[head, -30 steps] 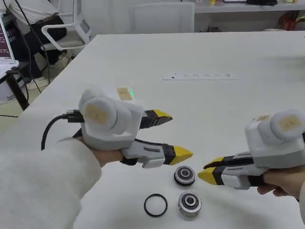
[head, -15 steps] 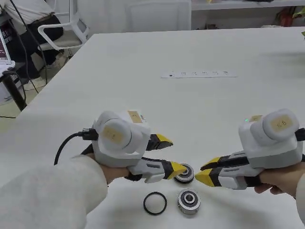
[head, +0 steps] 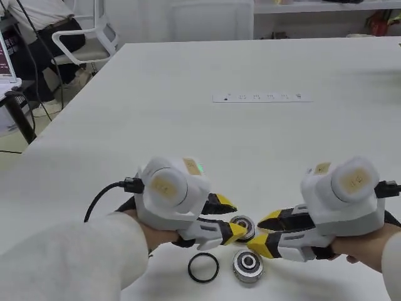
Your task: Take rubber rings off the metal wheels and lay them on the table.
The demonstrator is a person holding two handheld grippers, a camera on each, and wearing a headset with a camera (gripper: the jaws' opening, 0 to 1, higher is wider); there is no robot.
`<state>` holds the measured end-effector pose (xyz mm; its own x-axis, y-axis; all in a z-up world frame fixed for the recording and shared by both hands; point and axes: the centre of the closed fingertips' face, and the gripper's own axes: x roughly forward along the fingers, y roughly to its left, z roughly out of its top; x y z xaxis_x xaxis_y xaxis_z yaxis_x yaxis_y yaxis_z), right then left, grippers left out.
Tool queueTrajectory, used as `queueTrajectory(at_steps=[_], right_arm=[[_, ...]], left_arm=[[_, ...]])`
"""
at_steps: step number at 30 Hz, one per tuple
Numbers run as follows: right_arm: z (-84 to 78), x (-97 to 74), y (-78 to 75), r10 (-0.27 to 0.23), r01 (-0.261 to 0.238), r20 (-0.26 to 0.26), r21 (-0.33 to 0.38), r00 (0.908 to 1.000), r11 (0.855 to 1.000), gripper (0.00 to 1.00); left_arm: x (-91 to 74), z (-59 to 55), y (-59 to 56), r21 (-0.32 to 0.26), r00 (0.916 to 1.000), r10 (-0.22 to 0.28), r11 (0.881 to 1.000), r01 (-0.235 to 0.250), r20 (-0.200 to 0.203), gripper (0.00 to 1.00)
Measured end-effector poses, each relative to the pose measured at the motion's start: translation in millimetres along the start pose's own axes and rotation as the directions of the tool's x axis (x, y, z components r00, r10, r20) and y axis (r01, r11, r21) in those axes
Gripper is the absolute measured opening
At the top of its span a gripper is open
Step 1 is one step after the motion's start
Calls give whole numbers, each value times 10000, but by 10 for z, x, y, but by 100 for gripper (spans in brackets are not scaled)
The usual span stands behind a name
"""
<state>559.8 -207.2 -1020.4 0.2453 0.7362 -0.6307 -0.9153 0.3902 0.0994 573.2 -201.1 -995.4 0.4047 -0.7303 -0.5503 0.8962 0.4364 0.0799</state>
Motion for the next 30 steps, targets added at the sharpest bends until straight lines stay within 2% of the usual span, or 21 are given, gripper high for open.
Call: queueTrajectory(at_steps=[2, 3, 4, 7, 8, 17, 20, 25, 30], right_arm=[[-2, 6, 0, 1, -1, 7, -29, 10000, 10000, 23], [-5, 6, 2, 19, -19, -2, -31, 10000, 10000, 22], [-8, 8, 5, 36, -36, -23, -23, 10000, 10000, 23], [-8, 8, 5, 37, -37, -17, -32, 10000, 10000, 24], [-8, 11, 5, 46, -46, -15, -32, 10000, 10000, 25], [30, 43, 18, 4, -4, 158, -23, 9999, 10000, 24], [17, 47, 4, -83, 86, 95, -325, 9999, 9994, 21], [35, 25, 2, 15, -14, 148, -47, 9999, 10000, 20], [28, 22, 7, 31, -30, 112, -96, 9999, 9999, 19]], left_arm=[[18, -24, -18, 51, 9999, -37, 10000, 38, -96, 20], [13, -66, -39, 147, 9995, -135, 9998, 140, -294, 19], [15, -39, -46, 181, 9998, -147, 9997, 149, -101, 18], [18, -50, -50, 261, 9997, -137, 9996, 142, -184, 15], [17, -73, -33, 464, 9994, -42, 9989, 58, -344, 14], [33, -58, -45, -33, 9999, -85, 10000, 84, -151, 14], [35, -53, -48, -29, 9999, -76, 10000, 76, -132, 14], [41, -49, -47, -35, 9999, -69, 10000, 69, -130, 14], [41, -46, -47, -54, 9999, -51, 10000, 50, -119, 14]])
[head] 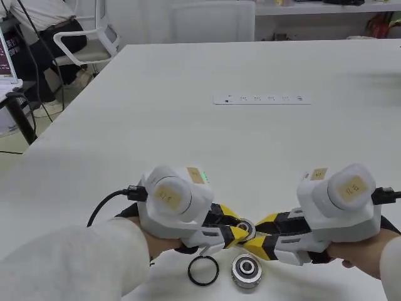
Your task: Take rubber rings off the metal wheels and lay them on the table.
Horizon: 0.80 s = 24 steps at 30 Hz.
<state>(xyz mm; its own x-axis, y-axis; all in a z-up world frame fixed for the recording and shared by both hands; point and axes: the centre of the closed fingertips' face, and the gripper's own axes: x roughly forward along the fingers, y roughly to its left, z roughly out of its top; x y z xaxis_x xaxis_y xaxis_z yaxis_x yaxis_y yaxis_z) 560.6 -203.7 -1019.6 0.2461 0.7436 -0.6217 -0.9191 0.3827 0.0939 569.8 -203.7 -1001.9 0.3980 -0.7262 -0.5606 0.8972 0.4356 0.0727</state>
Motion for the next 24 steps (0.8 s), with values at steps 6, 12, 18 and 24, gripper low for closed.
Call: queueTrajectory(at_steps=[6, 12, 18, 24], right_arm=[[19, 11, -1, -42, 42, 82, 0, 10000, 10000, 25], [23, 23, 7, -12, 11, 83, 197, 10000, 9998, 23], [27, 28, -2, -48, 45, 94, 238, 9999, 9997, 22], [0, 17, 7, 4, -7, -82, -405, 10000, 9992, 19]], left_arm=[[3, 3, -2, -8, 10000, -6, 10000, 6, 12, 14], [6, 4, -3, -3, 10000, -8, 10000, 8, 24, 14], [5, 3, -2, -21, 10000, -5, 10000, 5, 50, 14], [2, 3, -6, -43, 10000, 6, 10000, -6, 77, 14]])
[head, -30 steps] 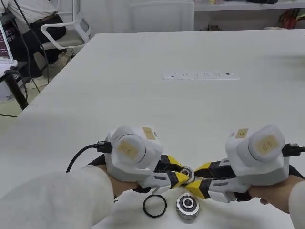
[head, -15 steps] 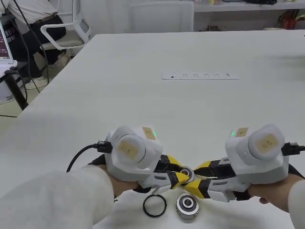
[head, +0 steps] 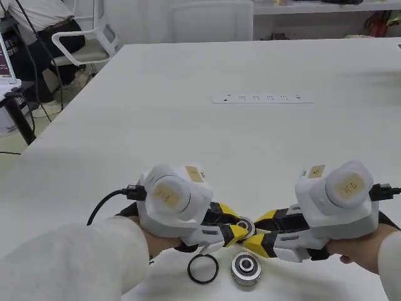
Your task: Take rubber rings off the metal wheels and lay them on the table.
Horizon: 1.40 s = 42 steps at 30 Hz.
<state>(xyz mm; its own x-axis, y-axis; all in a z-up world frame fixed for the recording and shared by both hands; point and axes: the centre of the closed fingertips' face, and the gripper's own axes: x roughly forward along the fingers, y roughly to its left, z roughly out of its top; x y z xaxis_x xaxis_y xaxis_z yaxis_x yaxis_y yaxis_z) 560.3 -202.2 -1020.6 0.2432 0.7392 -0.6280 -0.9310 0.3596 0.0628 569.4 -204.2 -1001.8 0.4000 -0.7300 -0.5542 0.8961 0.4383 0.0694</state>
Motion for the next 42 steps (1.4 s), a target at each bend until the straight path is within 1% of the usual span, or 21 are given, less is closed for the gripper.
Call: queueTrajectory(at_steps=[4, 10, 11, 12, 13, 14, 15, 16, 18, 21, 23, 24, 26, 30, 42], right_arm=[[-5, -11, -1, 37, -37, -41, -16, 10000, 10000, 17], [-26, -34, -9, 124, -118, -137, 430, 9998, 9990, 14], [-29, -35, -13, 132, -123, -126, 668, 9998, 9977, 14], [-29, -33, -13, 158, -149, -102, 815, 9998, 9966, 16], [-32, -26, -19, 110, -98, -111, 1004, 9999, 9949, 21], [-32, -21, -26, 57, -46, -102, 1025, 9999, 9947, 25], [-21, -13, -30, -6, 9, -27, 984, 10000, 9951, 28], [-18, -9, -35, -29, 31, -20, 950, 10000, 9955, 28], [-5, 1, -29, -40, 36, 40, 975, 10000, 9952, 26], [12, 17, -41, -216, 207, 100, 813, 9997, 9965, 25], [29, 24, -19, -107, 90, 205, 809, 9997, 9967, 23], [28, 22, -3, -54, 40, 183, 781, 9998, 9969, 22], [24, 18, -10, -106, 99, 137, 486, 9999, 9988, 22], [18, -2, -7, -30, 27, 68, 373, 10000, 9993, 19], [-9, -47, 1, 107, -104, -73, 406, 9999, 9991, 13]], left_arm=[[-1, 0, 1, 5, 10000, 0, 10000, 0, 6, 14], [-3, 0, -1, 2, 10000, 2, 10000, -2, 7, 14], [-3, 0, -1, 8, 10000, 1, 10000, -1, 6, 14], [-3, -1, -1, 2, 10000, 2, 10000, -2, 6, 14], [-4, -1, 0, 4, 10000, 2, 10000, -2, 6, 14], [-4, -2, 0, 3, 10000, 3, 10000, -3, 5, 14], [-4, -2, 0, 1, 10000, 5, 10000, -5, 7, 14], [-4, -3, 1, 2, 10000, 6, 10000, -6, 3, 14], [-4, -3, 1, 5, 10000, 4, 10000, -4, 7, 14], [-6, -4, 2, 3, 10000, 3, 10000, -3, 10, 14], [-6, -5, 2, 0, 10000, 1, 10000, -1, 11, 14], [-7, -5, 2, 0, 10000, -1, 10000, 1, 12, 14], [-7, -5, 2, 9, 10000, 0, 10000, 0, 14, 14], [-9, -6, 1, -2, 10000, 3, 10000, -3, 20, 14], [-12, -9, 1, -17, 10000, 23, 10000, -23, 22, 14]])
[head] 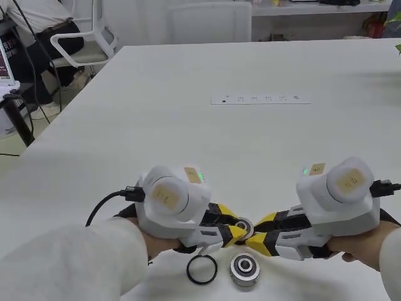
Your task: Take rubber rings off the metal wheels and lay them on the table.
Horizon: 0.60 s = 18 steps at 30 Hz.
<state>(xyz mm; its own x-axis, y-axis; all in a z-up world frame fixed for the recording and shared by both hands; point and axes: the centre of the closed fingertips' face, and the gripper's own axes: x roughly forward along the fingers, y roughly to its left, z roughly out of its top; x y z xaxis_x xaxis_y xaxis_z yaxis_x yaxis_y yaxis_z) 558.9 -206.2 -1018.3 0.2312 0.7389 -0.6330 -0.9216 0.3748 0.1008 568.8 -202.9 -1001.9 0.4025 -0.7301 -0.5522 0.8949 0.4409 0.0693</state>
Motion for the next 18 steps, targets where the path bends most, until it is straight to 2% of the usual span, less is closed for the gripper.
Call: queueTrajectory(at_steps=[18], right_arm=[[-17, -25, 2, 59, -62, -124, -217, 9999, 9997, 9]], left_arm=[[-3, -2, 0, -141, 10000, 42, 9999, -42, 6, 14]])
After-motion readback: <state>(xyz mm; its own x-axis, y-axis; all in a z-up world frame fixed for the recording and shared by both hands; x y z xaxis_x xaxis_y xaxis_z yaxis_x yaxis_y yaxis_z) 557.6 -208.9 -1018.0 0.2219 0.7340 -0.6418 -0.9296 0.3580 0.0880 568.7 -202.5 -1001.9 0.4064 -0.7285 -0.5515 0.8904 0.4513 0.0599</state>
